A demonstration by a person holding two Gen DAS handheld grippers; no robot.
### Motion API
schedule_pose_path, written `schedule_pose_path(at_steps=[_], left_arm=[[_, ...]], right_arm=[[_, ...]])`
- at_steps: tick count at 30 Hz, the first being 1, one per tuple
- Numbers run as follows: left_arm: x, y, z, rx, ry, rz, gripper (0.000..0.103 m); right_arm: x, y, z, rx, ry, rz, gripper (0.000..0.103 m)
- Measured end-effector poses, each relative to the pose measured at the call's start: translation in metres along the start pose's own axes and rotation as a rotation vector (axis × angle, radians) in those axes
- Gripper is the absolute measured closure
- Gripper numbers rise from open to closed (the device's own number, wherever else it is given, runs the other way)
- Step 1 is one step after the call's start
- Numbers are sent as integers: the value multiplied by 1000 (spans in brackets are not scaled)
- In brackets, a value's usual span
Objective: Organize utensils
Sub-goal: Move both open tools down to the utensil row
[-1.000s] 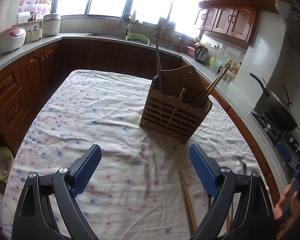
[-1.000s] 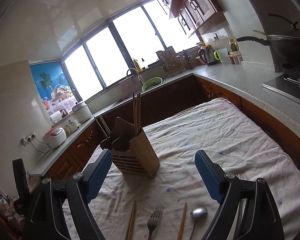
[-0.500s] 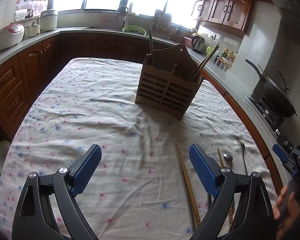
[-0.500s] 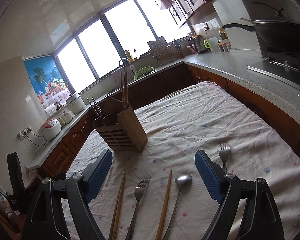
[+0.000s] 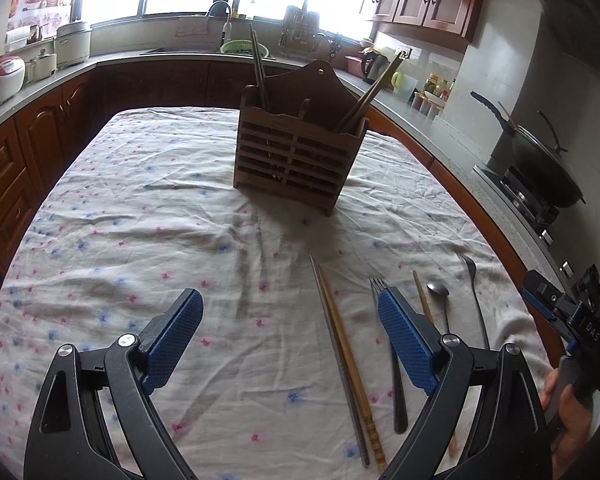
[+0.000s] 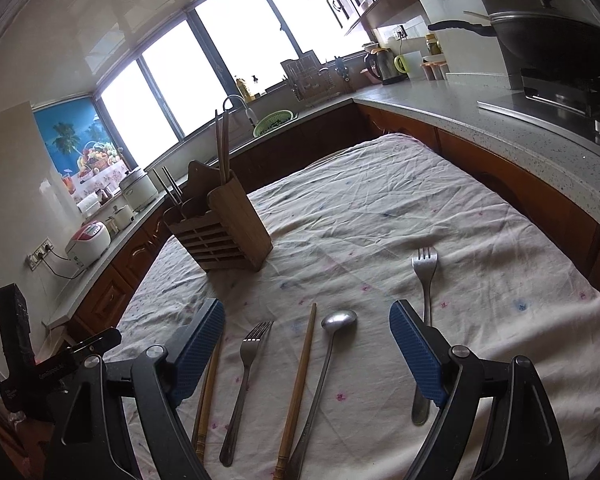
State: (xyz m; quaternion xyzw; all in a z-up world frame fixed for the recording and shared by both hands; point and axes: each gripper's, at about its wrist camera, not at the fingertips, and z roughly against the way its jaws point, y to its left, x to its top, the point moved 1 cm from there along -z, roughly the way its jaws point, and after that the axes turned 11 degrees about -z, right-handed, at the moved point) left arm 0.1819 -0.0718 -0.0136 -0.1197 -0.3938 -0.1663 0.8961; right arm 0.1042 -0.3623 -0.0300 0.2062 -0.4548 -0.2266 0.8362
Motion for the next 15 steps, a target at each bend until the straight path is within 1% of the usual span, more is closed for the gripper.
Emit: schedule_pose_path(at_steps=[6,8,10,12,13,15], left_arm=[[2,-23,-19,-36,36,-34,11],[2,-31,-28,-43,56,-47,12],[3,-38,-36,-55,73,-59,12],[3,-44,-43,-64,87,-73,12],[3,-47,-47,-67,95,-80,12],[4,-52,-55,-73,109,-93,12]], right_arm=[[-5,-5,-17,-23,57,14,18],[-8,-7,-24,-32,82,15,21],[-11,-9,-32,-38,111,12,29],[-13,-12,-40,-48,140,13,41],[-14,-13,-45,-56,156,15,44],[-16,-15,-54,-62,188,13,53]])
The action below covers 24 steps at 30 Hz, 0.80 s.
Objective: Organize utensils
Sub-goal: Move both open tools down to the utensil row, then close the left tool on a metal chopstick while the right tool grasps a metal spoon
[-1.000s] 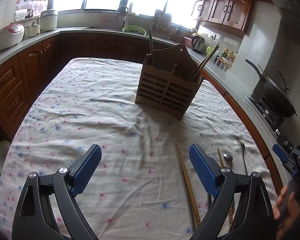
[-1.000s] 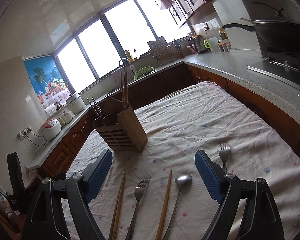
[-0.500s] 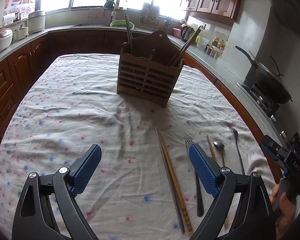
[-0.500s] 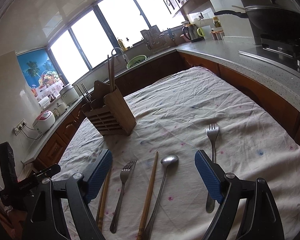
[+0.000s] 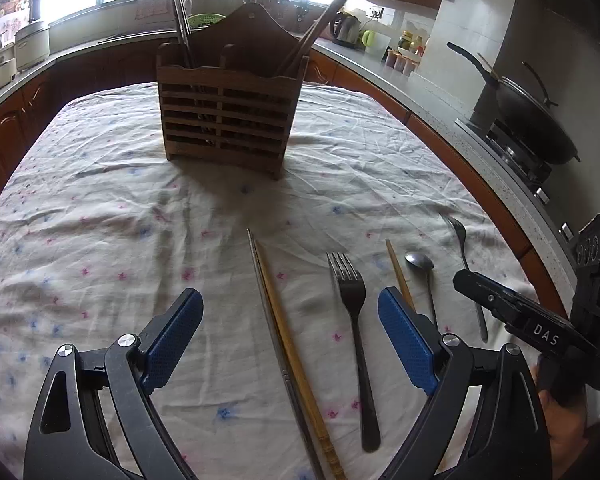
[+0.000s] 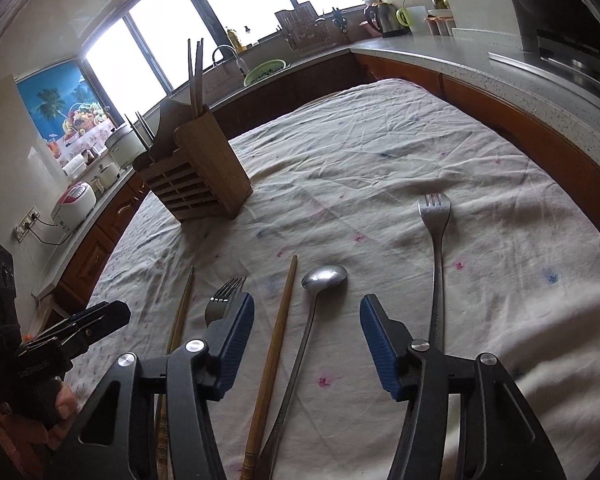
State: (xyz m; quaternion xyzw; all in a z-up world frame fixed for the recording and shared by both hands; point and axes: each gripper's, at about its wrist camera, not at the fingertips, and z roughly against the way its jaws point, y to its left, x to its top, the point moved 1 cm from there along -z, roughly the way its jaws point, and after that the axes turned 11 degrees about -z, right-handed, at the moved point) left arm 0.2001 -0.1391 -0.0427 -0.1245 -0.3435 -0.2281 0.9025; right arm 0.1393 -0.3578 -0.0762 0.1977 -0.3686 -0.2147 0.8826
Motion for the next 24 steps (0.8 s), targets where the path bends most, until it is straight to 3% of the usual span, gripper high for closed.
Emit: schedule_pose_path(at_steps=[9,15,17,21,24], left_arm=[[10,-20,-41,-30,91,-87,12],[18,-35,-68,-32,140,-149,18],[19,-38,-78,-27,164,-168,37],[19,-41,-84,-10,168,-208,52],[19,-40,-82,-35,159,-204,75]], right_arm=[[-1,-4,-34,-32,115,12,77],[6,-9,-36,-26,128,4,80],[8,-10,-38,-22,135,4,80],[10,-10,-41,-19,145,11,84],[11,-10,-41,-21,148,24,85]])
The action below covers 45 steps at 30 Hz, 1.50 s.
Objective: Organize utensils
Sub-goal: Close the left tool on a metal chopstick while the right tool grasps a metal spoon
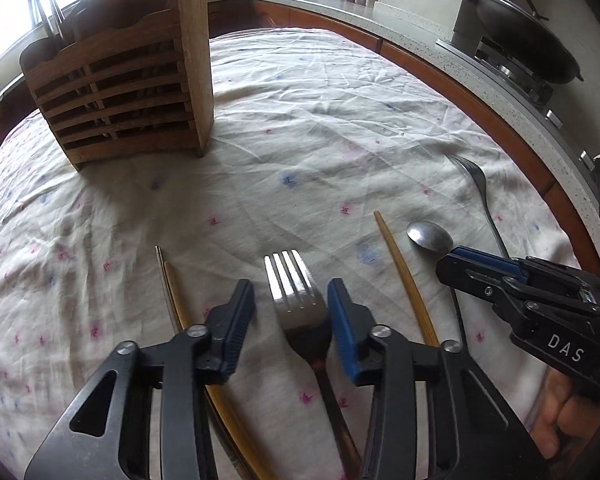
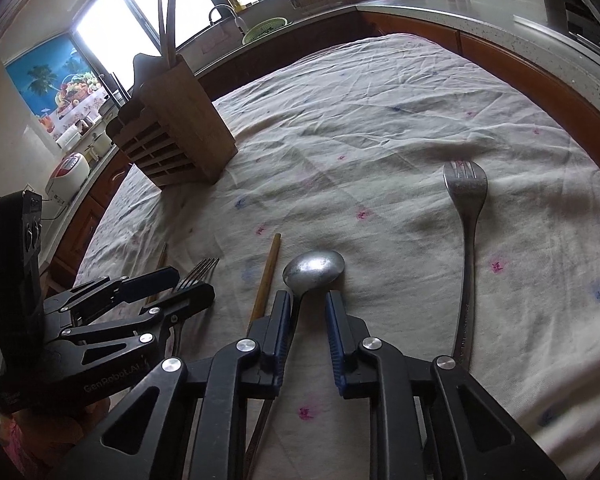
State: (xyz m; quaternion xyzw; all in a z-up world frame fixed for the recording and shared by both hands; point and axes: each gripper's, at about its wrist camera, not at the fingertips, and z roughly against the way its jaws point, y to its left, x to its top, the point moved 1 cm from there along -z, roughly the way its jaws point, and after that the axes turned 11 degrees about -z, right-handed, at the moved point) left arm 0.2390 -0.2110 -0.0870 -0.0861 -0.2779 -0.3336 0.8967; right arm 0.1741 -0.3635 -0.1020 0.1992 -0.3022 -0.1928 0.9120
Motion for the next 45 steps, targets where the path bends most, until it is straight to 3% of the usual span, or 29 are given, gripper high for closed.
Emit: schedule_pose_path(at_steps=[3,9,18,31,33,34,45], left_arm=[[-1,4,2,-30,-8,20,76],[-6,8,20,-51,-54,41,80],[-19,31,73,-87,-161,129,82],[-35,66,146,-21,-316,194,88],[-36,72,154,-7,-336,206,91],[-37,75,156,-5,-343,211,100],[-41,107,183,51,-412,262,101]], right_arm=[[-1,4,-2,-1,12,21,93],[-7,14,0,-3,8,54,100],[-5,29,30,58,-57,55,101],[7,81,78,136,-217,132,101],[8,89,84,145,-237,146,101],[9,92,85,148,-244,151,101],[20,118,97,188,-322,174,101]])
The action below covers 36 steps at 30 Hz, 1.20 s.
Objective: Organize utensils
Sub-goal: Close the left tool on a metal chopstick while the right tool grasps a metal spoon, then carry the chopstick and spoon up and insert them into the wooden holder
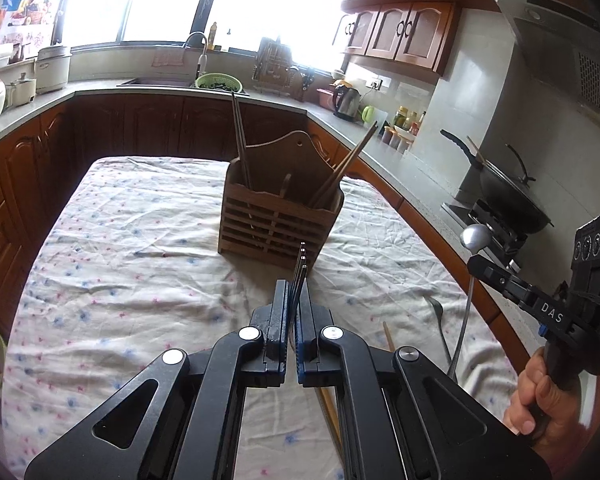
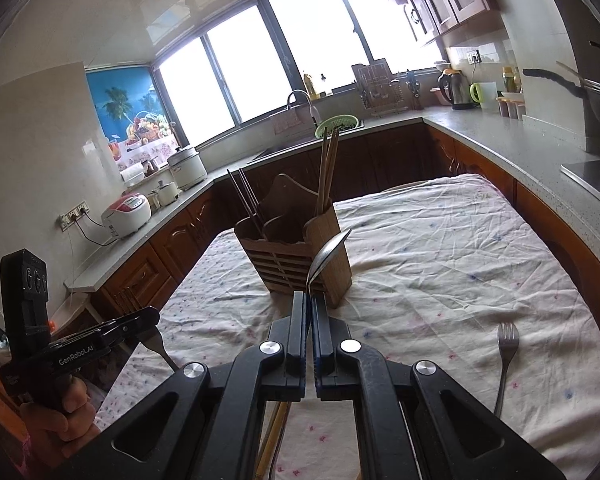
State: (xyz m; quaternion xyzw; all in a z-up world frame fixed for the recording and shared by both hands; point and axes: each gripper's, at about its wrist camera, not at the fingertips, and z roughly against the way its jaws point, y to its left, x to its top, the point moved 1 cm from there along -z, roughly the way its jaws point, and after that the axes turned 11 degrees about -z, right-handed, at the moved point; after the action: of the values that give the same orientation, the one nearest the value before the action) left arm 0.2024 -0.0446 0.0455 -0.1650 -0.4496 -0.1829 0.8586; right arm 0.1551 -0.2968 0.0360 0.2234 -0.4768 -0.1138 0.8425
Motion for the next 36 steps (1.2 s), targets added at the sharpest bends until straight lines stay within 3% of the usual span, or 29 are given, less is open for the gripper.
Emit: schedule_pose_path(at_steps=[21,36], left_arm=[[61,42,7,94,-130,14,101],[102,58,-18,123,-159,-7,101]], right_arm=[[34,31,-27,23,-204,82,101],[71,44,-66,49,-261,102,101]])
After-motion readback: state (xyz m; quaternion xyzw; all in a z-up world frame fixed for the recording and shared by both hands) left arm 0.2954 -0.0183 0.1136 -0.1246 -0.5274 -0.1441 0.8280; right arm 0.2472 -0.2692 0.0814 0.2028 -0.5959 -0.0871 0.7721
